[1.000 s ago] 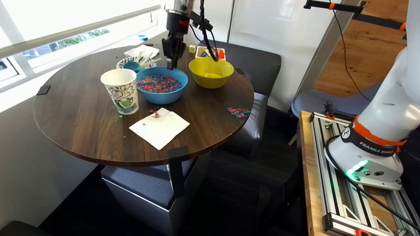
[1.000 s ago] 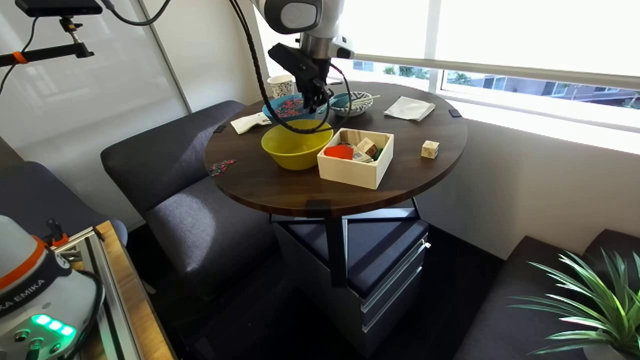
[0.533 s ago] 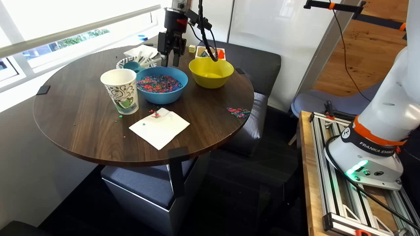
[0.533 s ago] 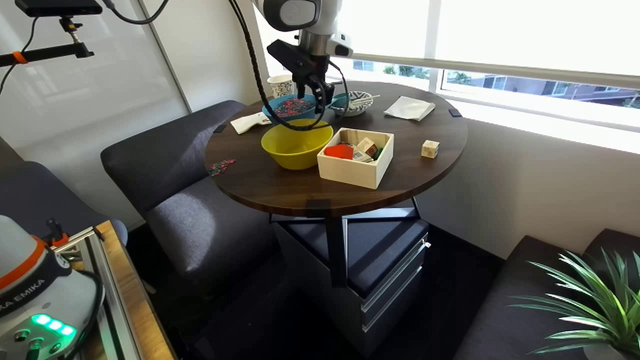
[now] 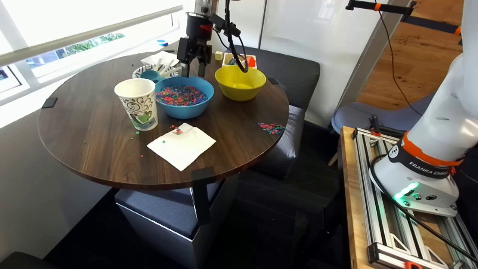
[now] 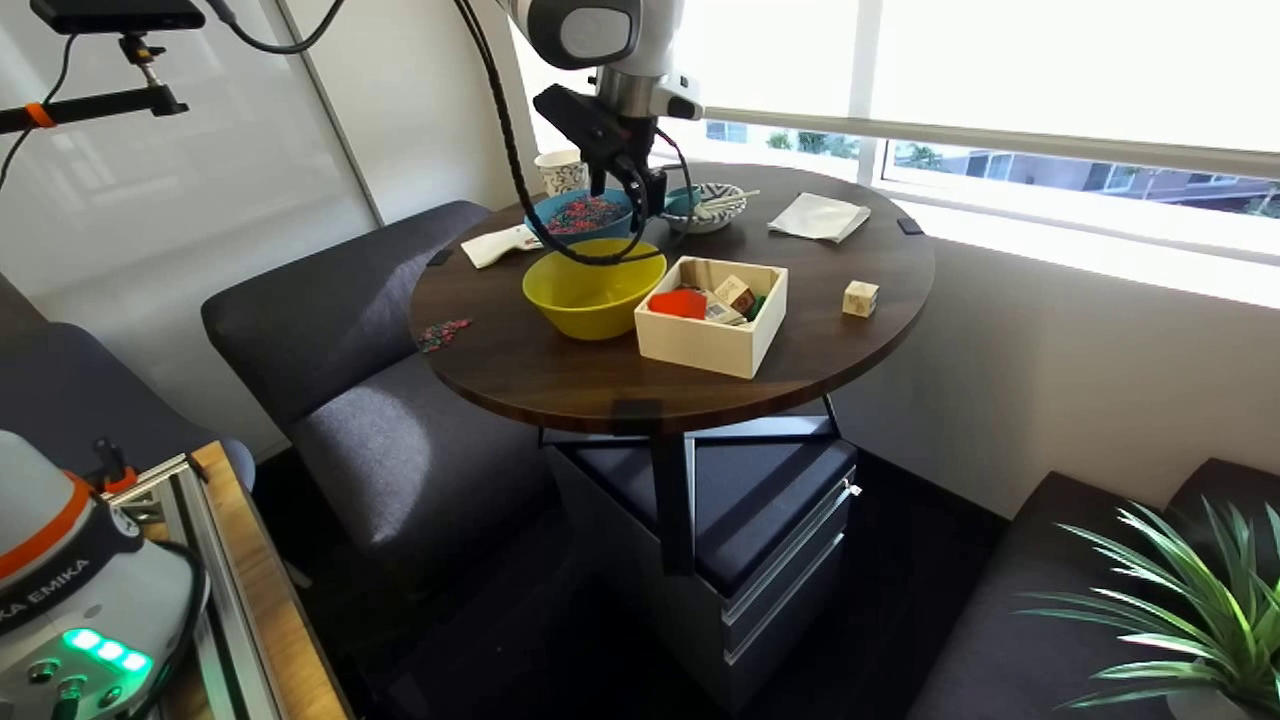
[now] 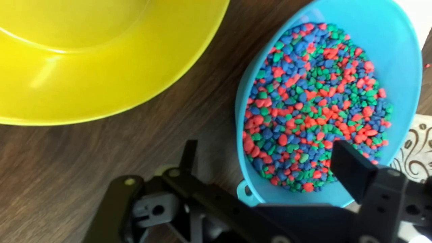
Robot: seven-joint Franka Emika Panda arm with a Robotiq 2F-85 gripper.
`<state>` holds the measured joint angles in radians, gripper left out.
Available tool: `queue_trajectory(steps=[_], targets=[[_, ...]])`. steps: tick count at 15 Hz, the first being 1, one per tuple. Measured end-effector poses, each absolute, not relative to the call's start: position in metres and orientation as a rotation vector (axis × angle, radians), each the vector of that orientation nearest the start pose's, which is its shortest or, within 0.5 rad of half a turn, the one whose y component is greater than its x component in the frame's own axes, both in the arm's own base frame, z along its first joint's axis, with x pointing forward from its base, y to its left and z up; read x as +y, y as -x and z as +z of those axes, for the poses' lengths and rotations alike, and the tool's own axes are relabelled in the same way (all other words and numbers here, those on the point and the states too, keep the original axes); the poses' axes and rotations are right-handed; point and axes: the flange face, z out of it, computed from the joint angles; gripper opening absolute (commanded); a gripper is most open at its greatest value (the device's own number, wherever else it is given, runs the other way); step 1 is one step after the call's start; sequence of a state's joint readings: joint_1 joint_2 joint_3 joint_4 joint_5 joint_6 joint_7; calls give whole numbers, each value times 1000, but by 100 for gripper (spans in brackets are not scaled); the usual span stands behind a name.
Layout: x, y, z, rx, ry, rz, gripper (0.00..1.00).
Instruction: Pour the content in the blue bowl into the yellow bowl
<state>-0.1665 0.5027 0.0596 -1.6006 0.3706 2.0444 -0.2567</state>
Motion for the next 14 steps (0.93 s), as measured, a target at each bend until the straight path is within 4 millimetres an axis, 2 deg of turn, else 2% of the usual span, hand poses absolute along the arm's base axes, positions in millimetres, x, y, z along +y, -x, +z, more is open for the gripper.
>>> queue_trajectory(steps=[4,5,6,8,14], targets=[[-59,-678,338,48,2785,-8,100],[-59,-678,338,43,2785,-8,96],[-59,-678,338,38,2785,-8,78],[-58,-678,337,23,2785,-9,70],[-52,-679,330,-4,2790,7,23]])
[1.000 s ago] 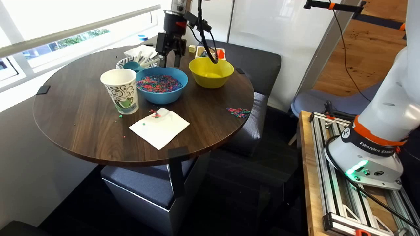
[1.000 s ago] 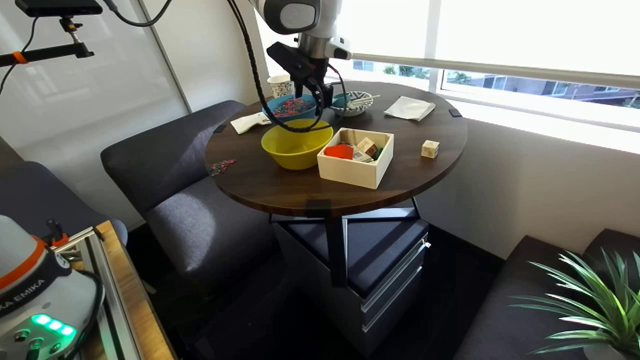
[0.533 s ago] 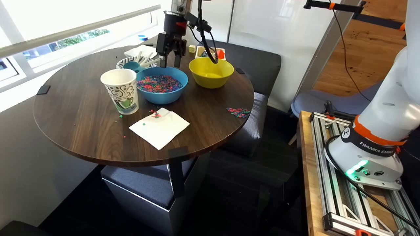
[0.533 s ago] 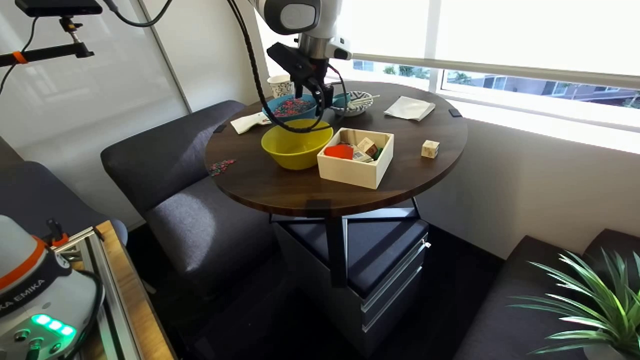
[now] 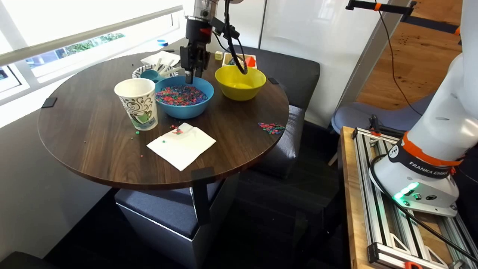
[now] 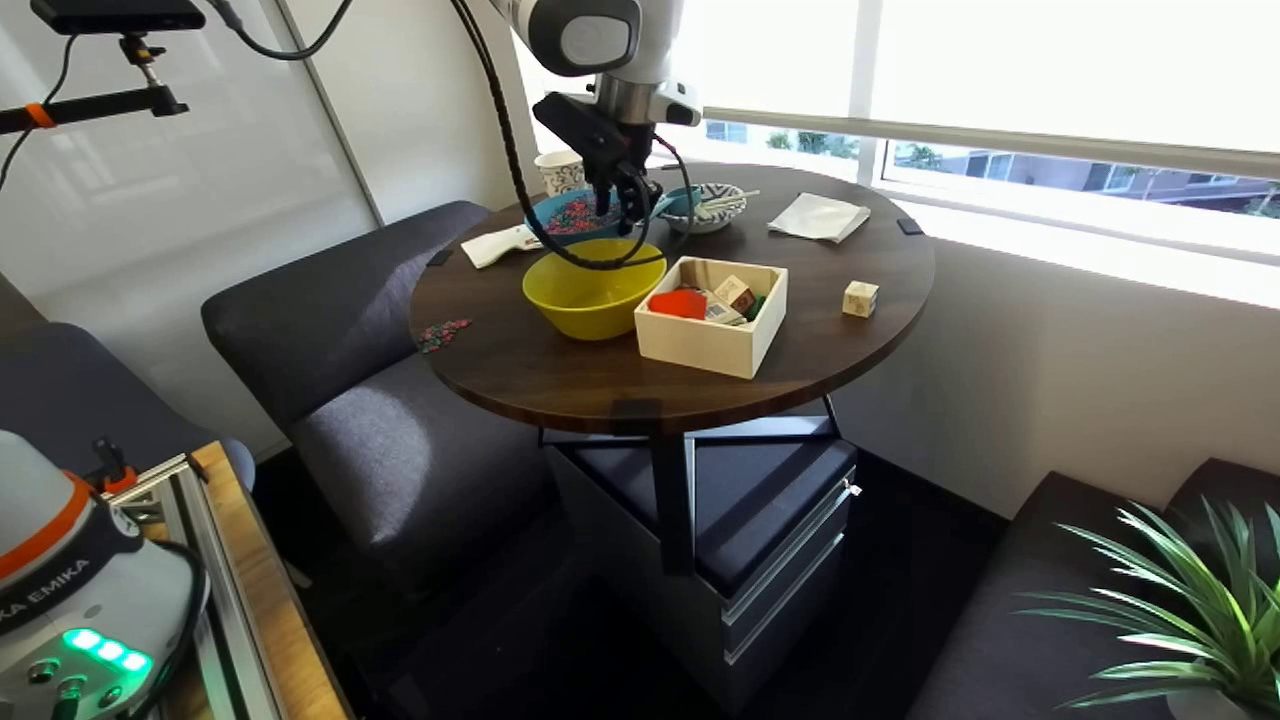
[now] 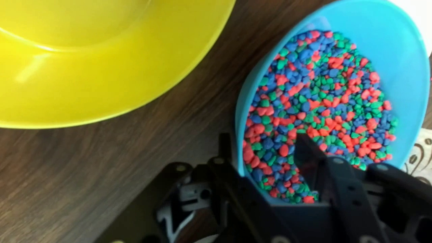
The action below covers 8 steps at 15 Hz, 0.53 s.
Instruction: Pour the content in the blue bowl into the yellow bowl
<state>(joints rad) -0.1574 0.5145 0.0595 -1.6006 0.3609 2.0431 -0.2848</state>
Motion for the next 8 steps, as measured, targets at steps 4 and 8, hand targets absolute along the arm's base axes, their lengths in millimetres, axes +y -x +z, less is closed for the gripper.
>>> queue_trajectory(steps=[4,8], targets=[[-51,-678,325,-31,2815,29,0],[-53,-677,326,-47,2825,58,1]])
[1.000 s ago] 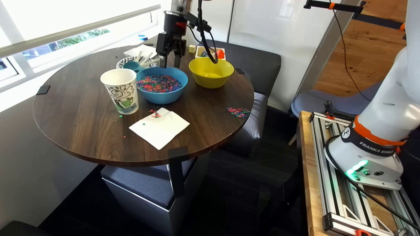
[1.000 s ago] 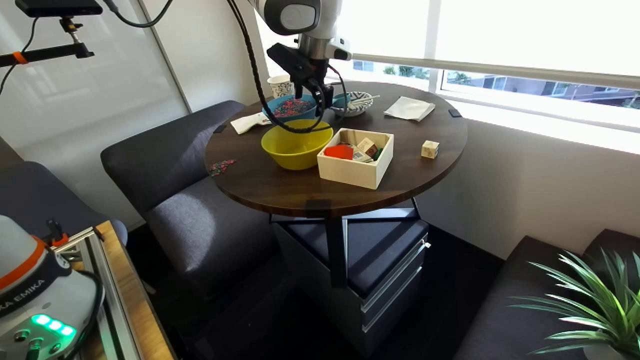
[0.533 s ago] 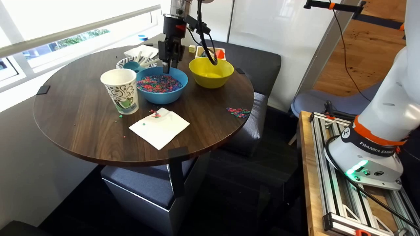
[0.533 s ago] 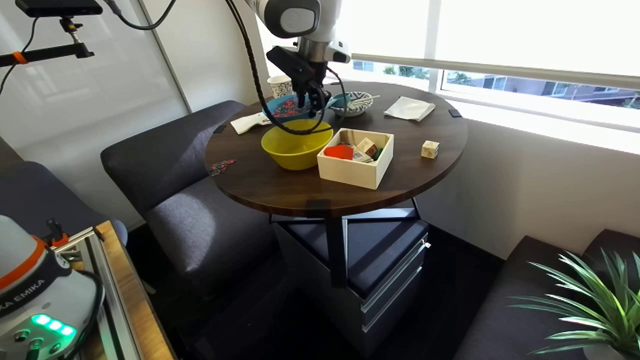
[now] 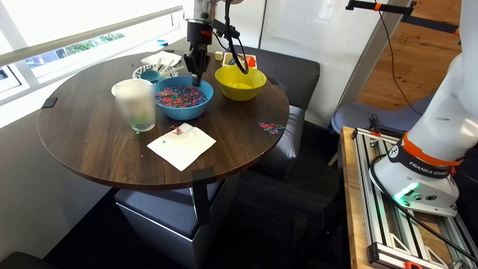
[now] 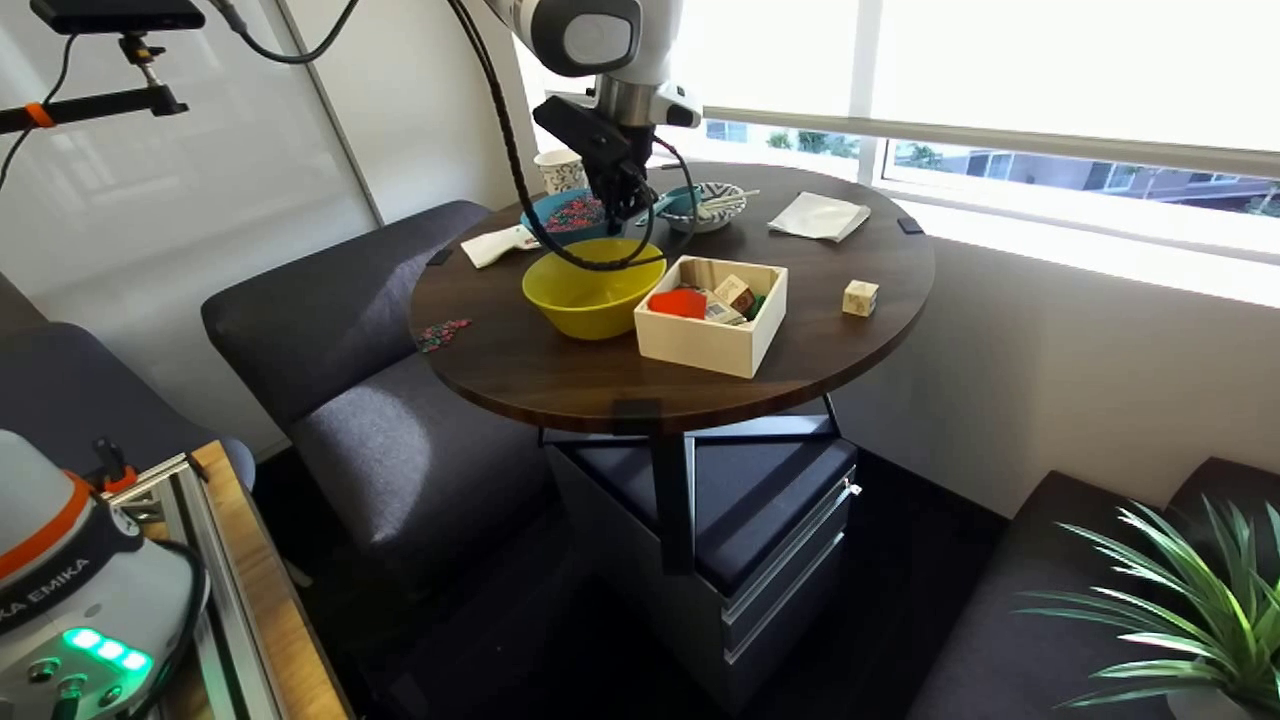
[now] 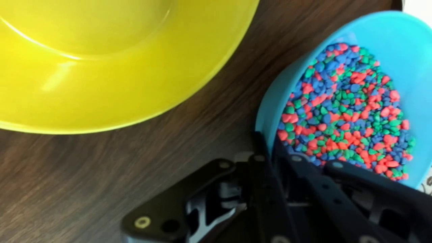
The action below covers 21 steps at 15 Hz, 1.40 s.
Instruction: Pour the content in the blue bowl into the yellow bowl
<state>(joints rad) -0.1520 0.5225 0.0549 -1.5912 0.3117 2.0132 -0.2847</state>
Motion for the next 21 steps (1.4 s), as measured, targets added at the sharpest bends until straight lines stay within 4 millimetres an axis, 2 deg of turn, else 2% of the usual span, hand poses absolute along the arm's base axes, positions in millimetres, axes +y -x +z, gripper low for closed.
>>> queue_trajectory(steps=[4,6,11,15,21], targets=[[-53,-676,328,-56,2816,86,1],[-59,-676,332,-61,2815,83,1],[-105,-668,348,4,2827,35,1],[-132,-659,379,52,2818,-46,1],[-145,-641,441,20,2830,-165,1]])
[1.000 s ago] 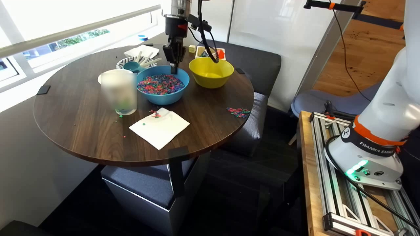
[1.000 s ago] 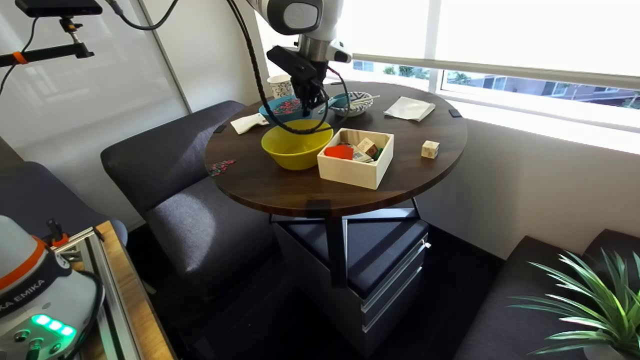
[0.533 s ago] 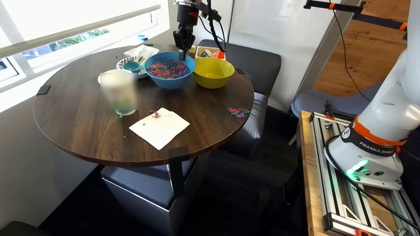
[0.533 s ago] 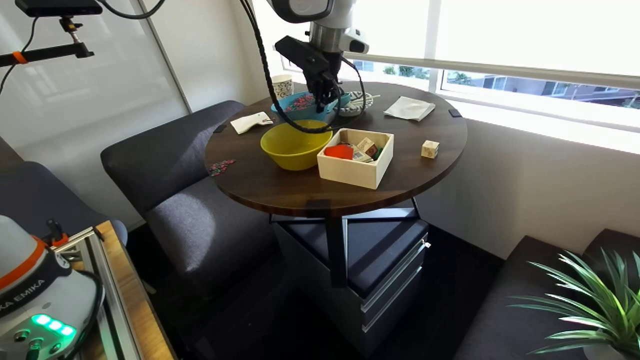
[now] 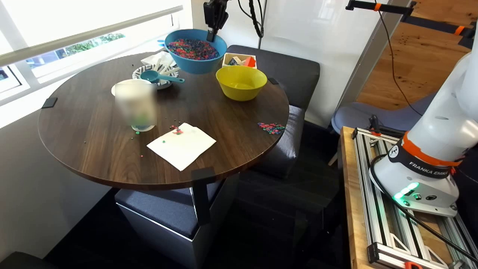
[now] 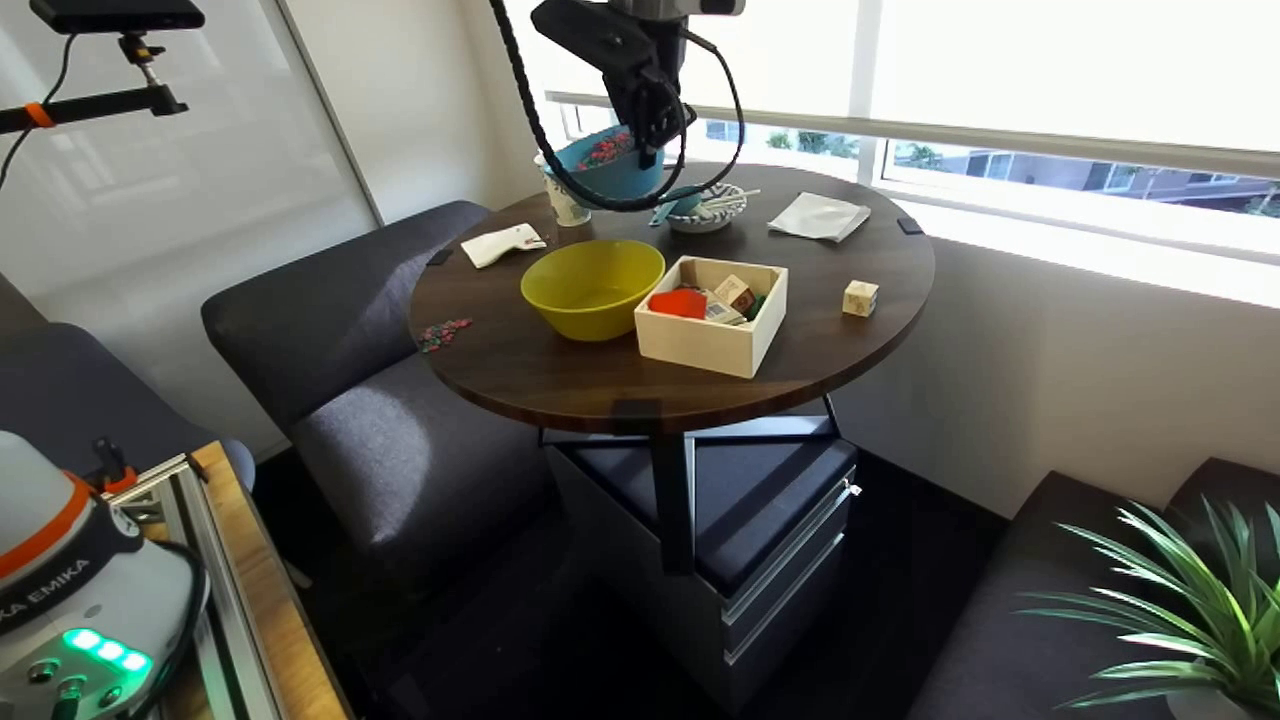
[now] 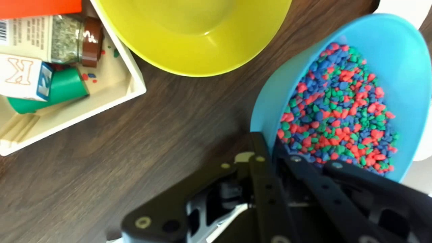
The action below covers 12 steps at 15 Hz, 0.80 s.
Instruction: Pour the content in the blue bowl into the yellow bowl
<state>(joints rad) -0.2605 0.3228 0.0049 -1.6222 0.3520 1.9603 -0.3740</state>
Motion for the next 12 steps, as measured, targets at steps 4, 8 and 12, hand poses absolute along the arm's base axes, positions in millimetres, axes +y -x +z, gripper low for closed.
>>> queue_trajectory(steps=[4,8,12], targets=[[-154,-607,459,-31,2824,-103,1],[-171,-561,454,-48,2776,63,1],[-193,-529,439,16,2752,129,6]])
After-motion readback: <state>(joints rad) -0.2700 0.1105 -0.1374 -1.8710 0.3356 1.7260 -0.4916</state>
